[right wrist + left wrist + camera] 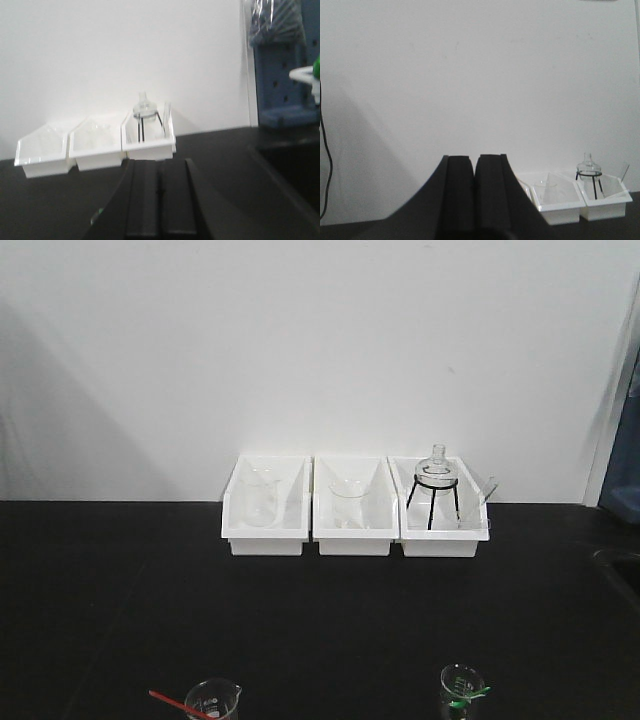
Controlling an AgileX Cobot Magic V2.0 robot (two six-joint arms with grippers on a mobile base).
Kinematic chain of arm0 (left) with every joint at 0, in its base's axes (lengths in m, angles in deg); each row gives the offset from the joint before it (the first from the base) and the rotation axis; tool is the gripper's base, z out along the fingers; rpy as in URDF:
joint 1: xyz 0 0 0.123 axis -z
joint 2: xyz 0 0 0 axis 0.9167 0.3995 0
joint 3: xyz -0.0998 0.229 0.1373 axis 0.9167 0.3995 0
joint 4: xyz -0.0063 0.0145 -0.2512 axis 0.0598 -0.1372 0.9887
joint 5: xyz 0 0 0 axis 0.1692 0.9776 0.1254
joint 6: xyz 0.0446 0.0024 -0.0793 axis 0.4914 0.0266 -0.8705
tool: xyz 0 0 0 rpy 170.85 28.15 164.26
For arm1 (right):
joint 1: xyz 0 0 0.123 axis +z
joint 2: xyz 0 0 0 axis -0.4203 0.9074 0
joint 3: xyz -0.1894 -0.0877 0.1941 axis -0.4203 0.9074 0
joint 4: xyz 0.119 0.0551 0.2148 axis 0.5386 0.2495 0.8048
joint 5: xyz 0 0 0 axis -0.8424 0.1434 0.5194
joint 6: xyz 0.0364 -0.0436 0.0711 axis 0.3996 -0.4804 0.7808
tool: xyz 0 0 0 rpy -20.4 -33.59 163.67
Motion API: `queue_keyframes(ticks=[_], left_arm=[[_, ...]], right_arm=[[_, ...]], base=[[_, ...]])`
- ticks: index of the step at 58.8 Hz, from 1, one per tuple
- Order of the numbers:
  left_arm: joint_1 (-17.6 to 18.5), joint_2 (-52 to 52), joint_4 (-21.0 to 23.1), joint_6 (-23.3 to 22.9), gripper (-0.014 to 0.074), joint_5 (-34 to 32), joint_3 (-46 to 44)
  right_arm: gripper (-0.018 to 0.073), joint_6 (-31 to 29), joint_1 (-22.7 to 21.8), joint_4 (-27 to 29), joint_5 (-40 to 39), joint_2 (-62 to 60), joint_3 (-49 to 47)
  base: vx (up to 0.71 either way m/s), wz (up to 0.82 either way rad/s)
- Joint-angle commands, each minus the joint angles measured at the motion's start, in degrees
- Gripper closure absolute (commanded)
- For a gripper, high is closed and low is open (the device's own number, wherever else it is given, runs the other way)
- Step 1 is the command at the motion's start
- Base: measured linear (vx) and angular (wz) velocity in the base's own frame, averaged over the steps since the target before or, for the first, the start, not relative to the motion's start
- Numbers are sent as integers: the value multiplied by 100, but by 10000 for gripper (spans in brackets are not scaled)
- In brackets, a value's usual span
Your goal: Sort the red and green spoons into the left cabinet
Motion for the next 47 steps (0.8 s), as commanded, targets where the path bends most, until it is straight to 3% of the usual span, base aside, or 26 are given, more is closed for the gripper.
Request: queue_keyframes(ticks=[1,8,26,36,47], left_arm=[[-14,288,40,-25,594,141,-788],[-14,1101,5,28,594,697,-1585],[-14,3870,-12,171,594,756,-3203],[-14,5082,-6,165,594,303,-3584],[-14,5744,-1,110,592,-146,-3596]], right_arm=[[564,-152,-32,-351,-365,138,-842],[564,-273,-32,-694,-173,833,-1802],[564,-317,-32,-759,-233,3486,-3301],[564,-317,-32,-758,-392,4599,-3593],[561,-273,-32,-753,-502,5200,-3593]], base=[[0,-1],[0,0],[0,0],[0,0],[0,0]])
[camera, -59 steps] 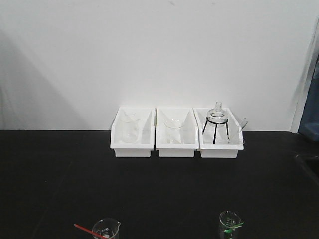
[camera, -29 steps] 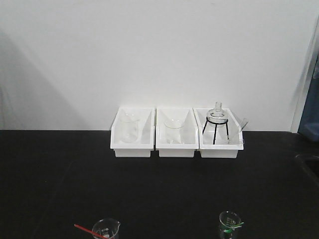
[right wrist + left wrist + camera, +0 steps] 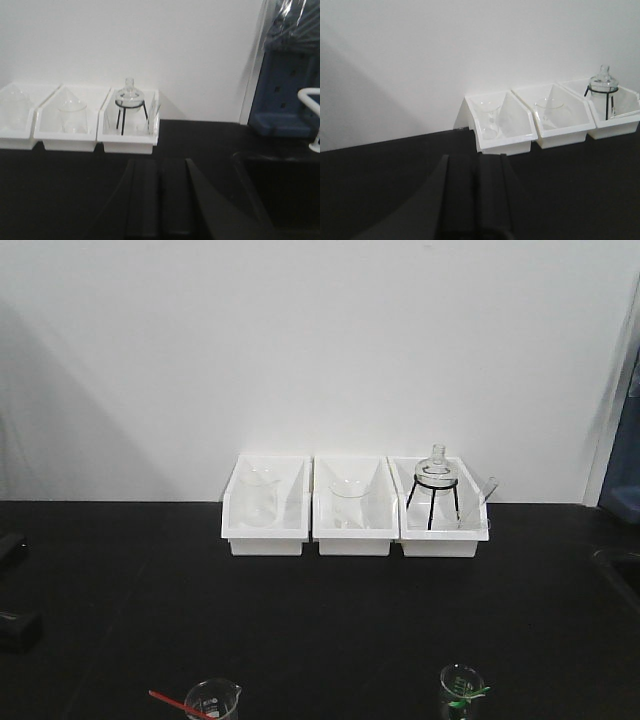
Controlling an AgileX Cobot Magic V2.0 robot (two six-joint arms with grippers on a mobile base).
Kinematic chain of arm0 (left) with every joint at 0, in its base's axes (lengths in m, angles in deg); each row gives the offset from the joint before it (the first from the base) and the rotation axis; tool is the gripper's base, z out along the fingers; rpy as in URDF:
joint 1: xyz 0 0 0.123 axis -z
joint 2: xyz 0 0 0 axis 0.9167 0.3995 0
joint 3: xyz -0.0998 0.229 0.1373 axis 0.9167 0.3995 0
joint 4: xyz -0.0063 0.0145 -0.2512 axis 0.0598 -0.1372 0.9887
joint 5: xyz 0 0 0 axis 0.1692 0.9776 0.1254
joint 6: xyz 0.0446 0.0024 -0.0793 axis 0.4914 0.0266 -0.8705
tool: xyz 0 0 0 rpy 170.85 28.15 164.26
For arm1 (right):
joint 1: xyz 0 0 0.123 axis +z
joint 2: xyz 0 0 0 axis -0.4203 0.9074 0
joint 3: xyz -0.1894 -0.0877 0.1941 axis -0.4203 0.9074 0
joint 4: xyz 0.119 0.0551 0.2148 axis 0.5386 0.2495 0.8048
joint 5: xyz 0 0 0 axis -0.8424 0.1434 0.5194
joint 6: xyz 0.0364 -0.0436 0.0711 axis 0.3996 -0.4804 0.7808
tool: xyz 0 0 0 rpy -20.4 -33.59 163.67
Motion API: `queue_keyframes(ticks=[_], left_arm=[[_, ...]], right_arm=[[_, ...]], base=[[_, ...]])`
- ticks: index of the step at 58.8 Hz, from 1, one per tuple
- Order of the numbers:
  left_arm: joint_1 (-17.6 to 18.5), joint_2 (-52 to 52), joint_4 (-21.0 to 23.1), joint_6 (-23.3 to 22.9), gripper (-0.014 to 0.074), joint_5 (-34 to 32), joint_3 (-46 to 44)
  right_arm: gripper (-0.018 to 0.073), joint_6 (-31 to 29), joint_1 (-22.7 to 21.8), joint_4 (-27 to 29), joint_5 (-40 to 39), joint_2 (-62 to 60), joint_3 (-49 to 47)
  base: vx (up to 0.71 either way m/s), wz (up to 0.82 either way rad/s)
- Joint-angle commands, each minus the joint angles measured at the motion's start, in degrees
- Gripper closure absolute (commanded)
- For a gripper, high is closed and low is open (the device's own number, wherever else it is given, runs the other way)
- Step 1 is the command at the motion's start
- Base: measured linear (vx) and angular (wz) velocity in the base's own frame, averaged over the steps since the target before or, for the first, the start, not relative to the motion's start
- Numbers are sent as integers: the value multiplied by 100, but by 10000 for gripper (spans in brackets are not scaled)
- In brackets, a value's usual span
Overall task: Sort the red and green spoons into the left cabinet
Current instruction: 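Move the right gripper over the beaker holding the green spoon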
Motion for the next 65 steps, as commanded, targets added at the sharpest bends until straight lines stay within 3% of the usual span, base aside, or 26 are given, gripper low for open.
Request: queue_keyframes(ticks=[1,9,18,30,44,50,57,65], left_arm=[[-14,178,16,-44,592,-696,-224],[-14,316,16,-44,575,-737,-224],[-14,329,16,-49,517,-751,-224],[-14,329,29,-57,335,-706,-224],[-14,329,64,-267,36,-674,-224],[-14,329,59,-267,-39,-674,-224],[-14,329,59,-361,-53,-674,-224],[-14,329,59,-573,-36,-662,-224]], right_arm=[[560,0,-32,-53,-624,174,-220],[536,0,-32,-47,-791,214,-220],[439,0,-32,-65,-1019,214,-220],[159,0,-32,-60,-1115,214,-220],[-142,0,-32,-54,-1225,214,-220],[-169,0,-32,-13,-1225,214,-220],[-156,239,-32,147,-1365,220,-201],[-118,288,-27,-455,-2213,250,218]], base=[[0,0],[0,0],[0,0],[0,0],[0,0],[0,0],[0,0],[0,0]])
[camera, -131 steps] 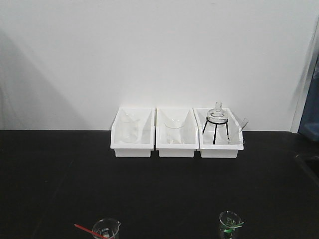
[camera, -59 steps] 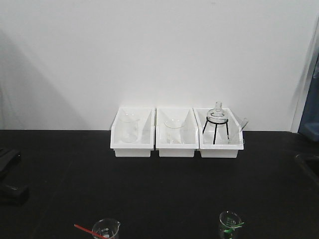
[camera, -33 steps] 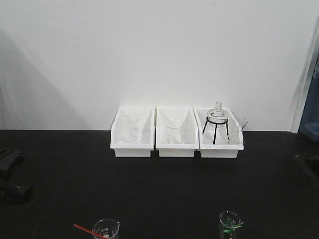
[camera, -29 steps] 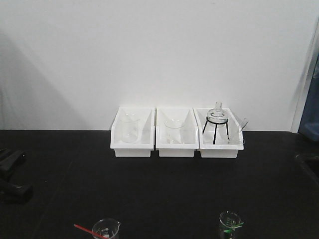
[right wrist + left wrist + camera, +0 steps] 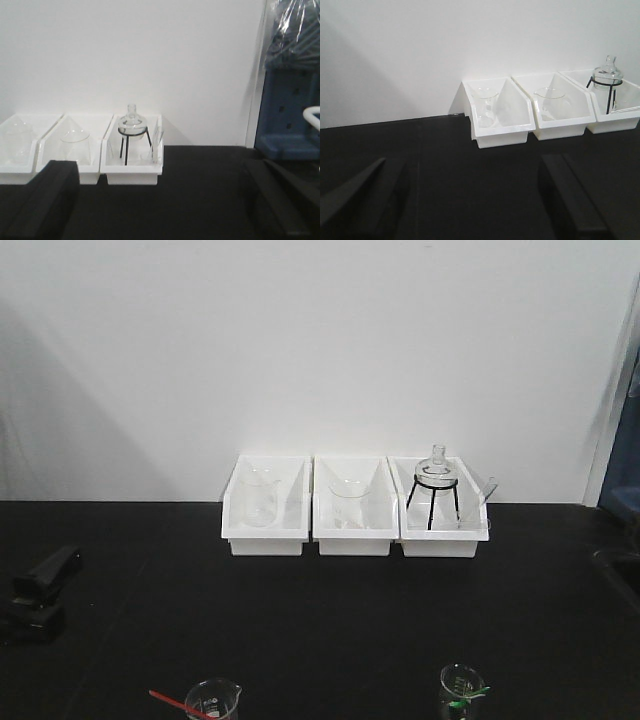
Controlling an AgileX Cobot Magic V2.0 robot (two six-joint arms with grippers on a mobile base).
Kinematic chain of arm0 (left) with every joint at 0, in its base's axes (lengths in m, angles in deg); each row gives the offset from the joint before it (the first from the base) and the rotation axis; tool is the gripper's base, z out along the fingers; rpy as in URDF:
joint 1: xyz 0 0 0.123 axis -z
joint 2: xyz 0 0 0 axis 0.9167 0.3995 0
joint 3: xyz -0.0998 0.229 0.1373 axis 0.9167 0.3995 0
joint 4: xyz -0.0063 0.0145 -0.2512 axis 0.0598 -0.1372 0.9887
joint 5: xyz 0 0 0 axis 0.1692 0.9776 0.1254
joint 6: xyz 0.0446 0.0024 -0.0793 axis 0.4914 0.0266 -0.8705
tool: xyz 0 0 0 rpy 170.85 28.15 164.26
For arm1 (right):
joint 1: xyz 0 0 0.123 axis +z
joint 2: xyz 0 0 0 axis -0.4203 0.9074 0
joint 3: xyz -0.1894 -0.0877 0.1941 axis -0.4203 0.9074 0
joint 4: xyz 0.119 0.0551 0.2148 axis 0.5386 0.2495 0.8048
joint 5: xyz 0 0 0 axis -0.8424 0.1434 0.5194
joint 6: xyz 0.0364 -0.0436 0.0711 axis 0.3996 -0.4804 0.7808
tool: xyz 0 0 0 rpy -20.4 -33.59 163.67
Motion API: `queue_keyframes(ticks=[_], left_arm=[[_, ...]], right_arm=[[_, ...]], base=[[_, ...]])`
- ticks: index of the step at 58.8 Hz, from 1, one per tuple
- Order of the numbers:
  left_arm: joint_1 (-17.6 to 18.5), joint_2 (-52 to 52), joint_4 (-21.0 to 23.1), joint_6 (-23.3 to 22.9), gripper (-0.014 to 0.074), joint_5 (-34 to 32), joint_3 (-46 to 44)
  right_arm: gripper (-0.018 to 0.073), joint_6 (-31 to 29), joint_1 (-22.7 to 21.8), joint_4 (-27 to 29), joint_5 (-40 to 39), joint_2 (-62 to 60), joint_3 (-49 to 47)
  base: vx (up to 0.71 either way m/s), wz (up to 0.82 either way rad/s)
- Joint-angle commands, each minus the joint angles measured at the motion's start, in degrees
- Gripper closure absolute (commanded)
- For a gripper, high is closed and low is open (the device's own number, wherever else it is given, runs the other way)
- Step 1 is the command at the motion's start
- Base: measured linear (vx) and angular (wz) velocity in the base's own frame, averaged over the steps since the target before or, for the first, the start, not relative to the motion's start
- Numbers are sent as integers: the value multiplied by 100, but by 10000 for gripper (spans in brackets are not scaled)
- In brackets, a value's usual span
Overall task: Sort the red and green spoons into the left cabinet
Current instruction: 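Move the right gripper over the beaker holding the green spoon, then grasp the green spoon with the right gripper and lift it out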
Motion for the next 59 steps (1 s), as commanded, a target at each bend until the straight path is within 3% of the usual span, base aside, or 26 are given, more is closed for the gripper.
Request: queue_keyframes(ticks=[1,7,17,36,59], left_arm=[[-14,-76,35,-186,-32,-439,-210],[-14,-76,35,-229,-8,-439,-210],[-14,-76,35,-229,28,-439,-210],[-14,-76,35,-229,43,-439,-210],[-14,-76,30,-223,43,-439,-210]], right_arm=[[-109,103,-27,-557,-1339,-17,242],[-66,542,-27,-1285,-2722,5,1057],[13,1099,-27,-2012,-4214,620,2186],[68,1078,-27,-2045,-6791,3131,2678],[68,991,-27,-2605,-6783,4683,1767]], base=[[0,0],[0,0],[0,0],[0,0],[0,0]])
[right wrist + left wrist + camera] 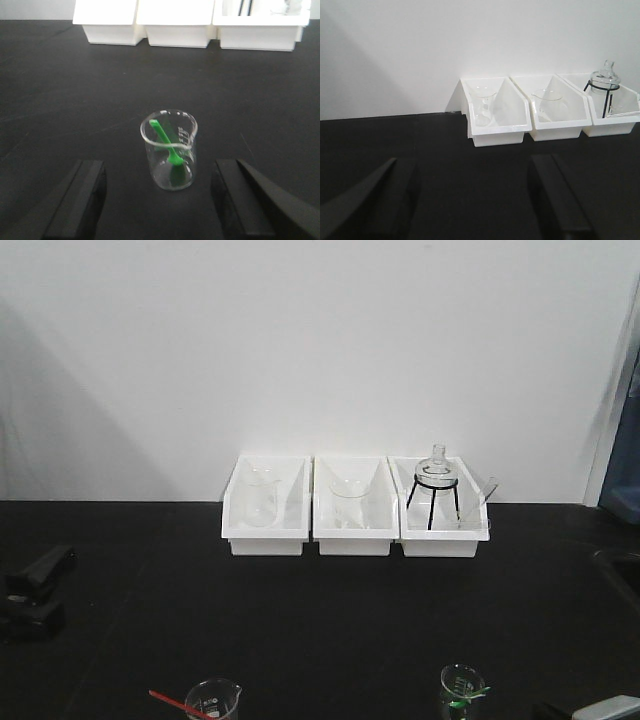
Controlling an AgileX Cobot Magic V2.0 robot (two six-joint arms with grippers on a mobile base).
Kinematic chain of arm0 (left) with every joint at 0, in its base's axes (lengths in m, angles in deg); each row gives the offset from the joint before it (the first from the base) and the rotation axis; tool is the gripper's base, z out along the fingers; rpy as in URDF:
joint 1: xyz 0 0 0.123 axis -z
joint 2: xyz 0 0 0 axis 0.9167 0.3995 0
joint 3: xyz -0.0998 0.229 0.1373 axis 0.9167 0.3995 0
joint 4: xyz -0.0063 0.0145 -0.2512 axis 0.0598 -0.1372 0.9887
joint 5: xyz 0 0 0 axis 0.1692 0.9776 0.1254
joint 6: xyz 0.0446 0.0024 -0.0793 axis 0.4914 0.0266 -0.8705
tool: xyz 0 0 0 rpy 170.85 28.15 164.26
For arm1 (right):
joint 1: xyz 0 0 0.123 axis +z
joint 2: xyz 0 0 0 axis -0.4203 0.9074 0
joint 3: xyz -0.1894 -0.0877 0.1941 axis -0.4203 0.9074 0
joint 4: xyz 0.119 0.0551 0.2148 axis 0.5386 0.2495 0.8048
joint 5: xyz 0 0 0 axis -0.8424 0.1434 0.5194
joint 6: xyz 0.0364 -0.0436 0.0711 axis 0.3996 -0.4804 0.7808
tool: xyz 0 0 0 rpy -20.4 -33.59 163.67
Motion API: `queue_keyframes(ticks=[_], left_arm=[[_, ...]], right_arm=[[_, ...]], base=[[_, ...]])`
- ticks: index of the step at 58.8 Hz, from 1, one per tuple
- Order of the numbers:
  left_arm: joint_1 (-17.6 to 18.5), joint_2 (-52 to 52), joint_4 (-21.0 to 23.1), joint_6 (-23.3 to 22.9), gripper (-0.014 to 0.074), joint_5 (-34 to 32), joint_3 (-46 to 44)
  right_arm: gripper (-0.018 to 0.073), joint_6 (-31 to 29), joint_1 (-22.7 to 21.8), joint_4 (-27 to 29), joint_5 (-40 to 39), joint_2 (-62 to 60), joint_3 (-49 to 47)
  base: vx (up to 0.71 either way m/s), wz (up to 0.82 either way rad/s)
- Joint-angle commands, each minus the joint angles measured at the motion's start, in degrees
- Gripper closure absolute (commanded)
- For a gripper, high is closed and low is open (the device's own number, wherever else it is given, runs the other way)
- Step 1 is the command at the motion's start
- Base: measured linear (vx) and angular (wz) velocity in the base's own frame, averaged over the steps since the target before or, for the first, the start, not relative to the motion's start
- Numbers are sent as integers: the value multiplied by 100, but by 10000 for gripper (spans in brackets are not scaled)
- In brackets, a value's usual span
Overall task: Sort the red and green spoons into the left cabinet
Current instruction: 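Grasp the green spoon with the right gripper and lift it out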
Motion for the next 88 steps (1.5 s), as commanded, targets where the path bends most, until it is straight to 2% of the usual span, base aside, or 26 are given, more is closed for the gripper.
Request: queue_keyframes(ticks=[1,37,43,50,61,63,88], left_arm=[[-14,-76,30,-38,43,-473,-210],[-14,-76,30,-38,43,-478,-210],[-14,-76,30,-38,43,-478,-210],[-14,-76,30,-38,43,-478,-210],[-14,-76,30,-38,43,-478,-210],[-14,-76,30,-38,43,-478,-210],[-14,-76,30,-38,43,-478,-210]], right_arm=[[68,-61,-27,-172,-1236,26,-357],[95,41,-27,-704,-1236,1004,-1531],[148,41,-27,-696,-1236,1055,-1573],[267,3,-27,-690,-1236,1055,-1573],[503,-152,-27,-690,-1236,1055,-1573],[575,-193,-27,-690,-1236,1055,-1573],[569,-241,-27,-702,-1236,1055,-1573]], base=[[0,0],[0,0],[0,0],[0,0],[0,0],[0,0],[0,0]])
